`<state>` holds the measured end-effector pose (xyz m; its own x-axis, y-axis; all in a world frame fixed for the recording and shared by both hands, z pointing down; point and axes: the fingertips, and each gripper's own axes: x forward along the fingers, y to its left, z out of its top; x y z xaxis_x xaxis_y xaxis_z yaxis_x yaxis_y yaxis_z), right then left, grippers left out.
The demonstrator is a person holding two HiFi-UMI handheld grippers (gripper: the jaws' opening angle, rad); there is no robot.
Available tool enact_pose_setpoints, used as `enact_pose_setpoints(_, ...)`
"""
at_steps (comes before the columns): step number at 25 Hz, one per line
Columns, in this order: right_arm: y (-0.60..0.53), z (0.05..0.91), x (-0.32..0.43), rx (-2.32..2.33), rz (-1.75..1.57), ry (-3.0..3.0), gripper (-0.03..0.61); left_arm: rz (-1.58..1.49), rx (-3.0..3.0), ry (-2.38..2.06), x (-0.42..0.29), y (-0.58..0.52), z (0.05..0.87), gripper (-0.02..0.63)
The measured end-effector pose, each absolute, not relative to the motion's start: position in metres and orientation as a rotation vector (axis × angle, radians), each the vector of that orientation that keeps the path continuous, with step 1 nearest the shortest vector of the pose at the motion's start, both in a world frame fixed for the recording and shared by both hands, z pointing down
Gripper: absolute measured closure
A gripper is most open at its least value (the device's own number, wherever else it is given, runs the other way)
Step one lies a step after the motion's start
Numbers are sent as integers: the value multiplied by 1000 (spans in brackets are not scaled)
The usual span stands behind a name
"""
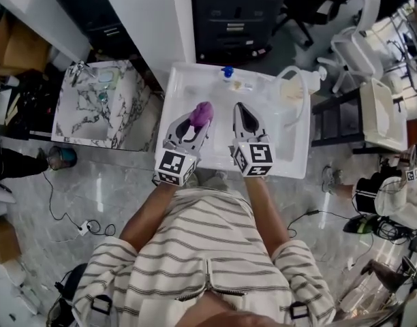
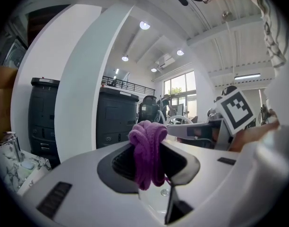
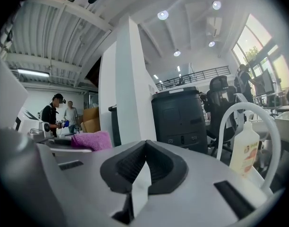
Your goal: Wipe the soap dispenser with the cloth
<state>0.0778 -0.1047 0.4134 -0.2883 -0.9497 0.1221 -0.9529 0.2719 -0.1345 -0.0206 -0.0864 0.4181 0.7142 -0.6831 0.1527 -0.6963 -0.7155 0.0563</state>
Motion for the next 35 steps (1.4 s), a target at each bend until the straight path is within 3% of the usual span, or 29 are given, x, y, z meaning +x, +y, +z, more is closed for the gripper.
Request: enact_pose_setpoints(35,-70,394,88,1940,192,-2480,578,196,2839,-1193,-16,-84,416,494)
